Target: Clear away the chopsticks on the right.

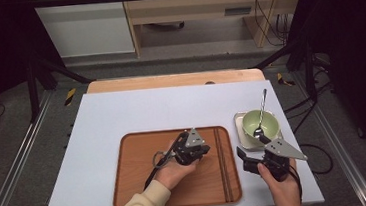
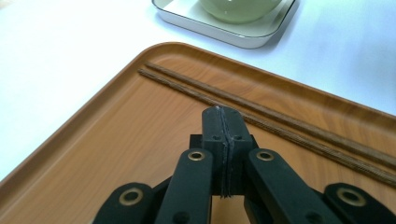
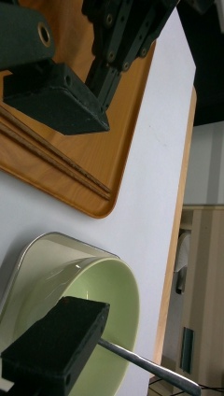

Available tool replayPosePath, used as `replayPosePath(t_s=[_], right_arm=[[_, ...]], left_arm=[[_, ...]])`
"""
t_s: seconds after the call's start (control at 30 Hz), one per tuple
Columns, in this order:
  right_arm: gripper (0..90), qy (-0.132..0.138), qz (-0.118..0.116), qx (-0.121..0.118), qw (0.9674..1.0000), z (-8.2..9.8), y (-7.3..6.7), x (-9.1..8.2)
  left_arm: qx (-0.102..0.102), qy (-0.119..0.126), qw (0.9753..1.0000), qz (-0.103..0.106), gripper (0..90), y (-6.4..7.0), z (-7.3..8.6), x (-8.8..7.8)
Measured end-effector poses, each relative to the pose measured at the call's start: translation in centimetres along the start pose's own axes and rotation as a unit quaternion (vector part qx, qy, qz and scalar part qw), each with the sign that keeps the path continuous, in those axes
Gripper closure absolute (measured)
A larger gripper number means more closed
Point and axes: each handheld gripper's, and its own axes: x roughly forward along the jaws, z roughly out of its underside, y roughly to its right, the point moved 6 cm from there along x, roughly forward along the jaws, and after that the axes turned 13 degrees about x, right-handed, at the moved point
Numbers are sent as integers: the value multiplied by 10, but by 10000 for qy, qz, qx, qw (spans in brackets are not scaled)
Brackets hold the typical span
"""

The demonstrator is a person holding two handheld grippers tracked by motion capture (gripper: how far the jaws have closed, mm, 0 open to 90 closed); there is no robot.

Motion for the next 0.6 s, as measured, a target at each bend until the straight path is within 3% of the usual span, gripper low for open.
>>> replayPosePath(t_s=[0.13,0.27,0.47,0.6], right_arm=[[116,26,13,-52,10000,-1,1,-1],[114,41,-20,-55,10000,-1,0,-2],[108,140,-28,-41,9999,-4,-2,-5],[112,69,80,-61,9999,-4,1,-6]], left_arm=[[38,80,9999,-146,850,-4,5,-15],[4,306,9981,-538,693,-12,14,-39],[-190,573,9917,-1136,363,-26,34,-78],[-350,742,9864,-1427,244,-36,51,-106]])
